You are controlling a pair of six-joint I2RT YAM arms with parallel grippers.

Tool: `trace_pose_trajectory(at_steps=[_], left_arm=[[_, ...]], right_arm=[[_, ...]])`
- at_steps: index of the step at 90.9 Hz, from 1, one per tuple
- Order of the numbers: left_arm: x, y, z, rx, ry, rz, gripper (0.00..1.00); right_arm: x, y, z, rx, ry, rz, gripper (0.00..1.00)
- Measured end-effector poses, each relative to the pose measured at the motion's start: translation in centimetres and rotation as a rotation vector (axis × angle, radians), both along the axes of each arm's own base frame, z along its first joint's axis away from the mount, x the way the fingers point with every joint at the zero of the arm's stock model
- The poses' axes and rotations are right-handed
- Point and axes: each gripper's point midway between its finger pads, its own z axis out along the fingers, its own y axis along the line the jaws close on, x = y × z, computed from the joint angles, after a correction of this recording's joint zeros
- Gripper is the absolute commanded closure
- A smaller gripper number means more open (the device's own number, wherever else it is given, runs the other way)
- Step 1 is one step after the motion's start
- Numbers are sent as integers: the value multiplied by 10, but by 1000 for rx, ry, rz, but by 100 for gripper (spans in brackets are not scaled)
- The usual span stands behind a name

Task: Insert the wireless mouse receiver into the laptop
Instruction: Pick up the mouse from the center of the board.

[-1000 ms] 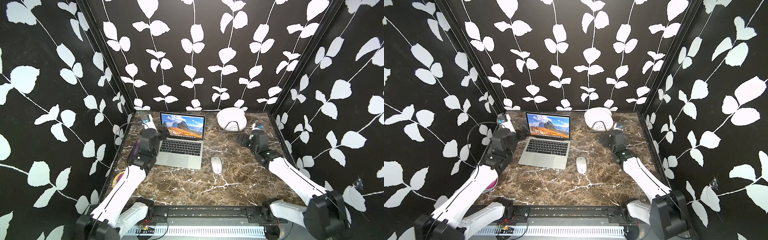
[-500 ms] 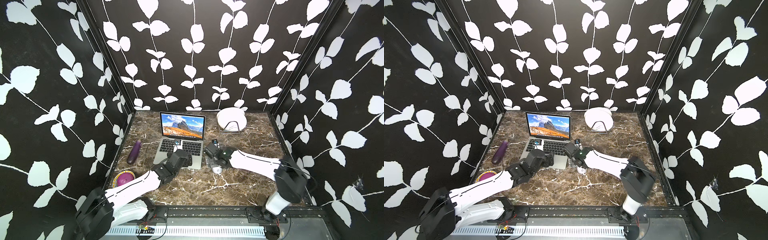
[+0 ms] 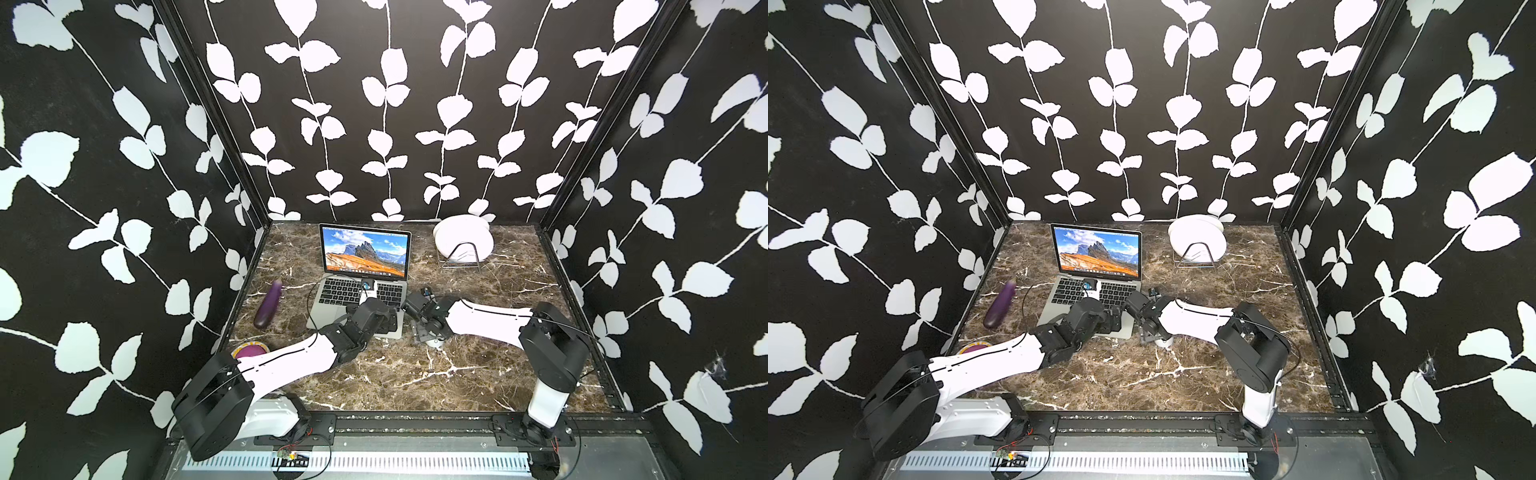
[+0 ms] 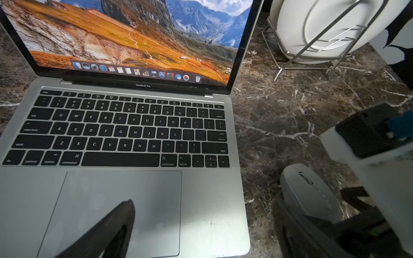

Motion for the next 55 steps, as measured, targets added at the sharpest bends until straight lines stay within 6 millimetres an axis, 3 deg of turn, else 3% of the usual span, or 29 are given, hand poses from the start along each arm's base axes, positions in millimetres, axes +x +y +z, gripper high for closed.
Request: trace_pose_trajectory(at_steps=[14,30,55], left_arm=[[-1,-2,-4,-5,17,-5,1],[-2,-9,-16,6,53,-24,2],[-2,-23,-24,-2,81,-62,2]], right_arm=[[2,-2,-5,34,17,-17,15],[7,3,-8,93,19,-26,24],[9,-5,-7,184,19,-40,60]])
